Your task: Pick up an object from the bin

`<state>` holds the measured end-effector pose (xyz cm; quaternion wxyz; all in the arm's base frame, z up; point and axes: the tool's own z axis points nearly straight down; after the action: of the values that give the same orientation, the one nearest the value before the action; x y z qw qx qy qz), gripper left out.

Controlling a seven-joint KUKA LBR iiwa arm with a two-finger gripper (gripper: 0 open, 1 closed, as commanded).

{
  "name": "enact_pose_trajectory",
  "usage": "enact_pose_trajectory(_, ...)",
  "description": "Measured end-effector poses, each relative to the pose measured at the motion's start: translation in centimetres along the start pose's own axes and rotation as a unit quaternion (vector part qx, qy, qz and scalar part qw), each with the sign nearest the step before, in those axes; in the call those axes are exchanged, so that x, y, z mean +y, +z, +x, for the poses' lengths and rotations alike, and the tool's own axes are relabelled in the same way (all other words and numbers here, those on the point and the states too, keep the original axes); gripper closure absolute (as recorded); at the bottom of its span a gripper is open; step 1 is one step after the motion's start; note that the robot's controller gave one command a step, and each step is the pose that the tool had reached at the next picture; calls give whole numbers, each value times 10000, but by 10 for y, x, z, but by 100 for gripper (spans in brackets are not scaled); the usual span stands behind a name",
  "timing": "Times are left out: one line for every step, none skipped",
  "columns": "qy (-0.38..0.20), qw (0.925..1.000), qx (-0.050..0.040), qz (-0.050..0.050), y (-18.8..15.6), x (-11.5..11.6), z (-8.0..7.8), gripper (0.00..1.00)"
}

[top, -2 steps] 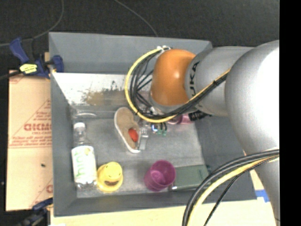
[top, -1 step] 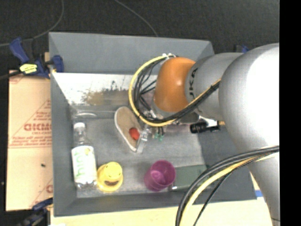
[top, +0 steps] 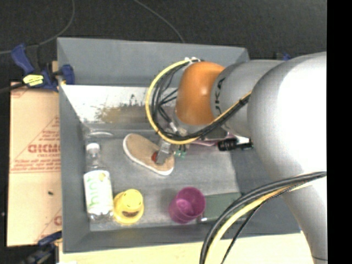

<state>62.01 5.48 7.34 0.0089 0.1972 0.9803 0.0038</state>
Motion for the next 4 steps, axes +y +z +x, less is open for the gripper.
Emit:
enact_pose_trajectory(-1,10000,0,0,0,0,0,100)
enact_pose_trajectory(-2,10000,3,3,-2,0,1,100)
enact_pose_trajectory(-7,10000,25,14,-18,-1,1,100)
enact_pose_trajectory(-10,10000,7,6,-30,-1,0,100)
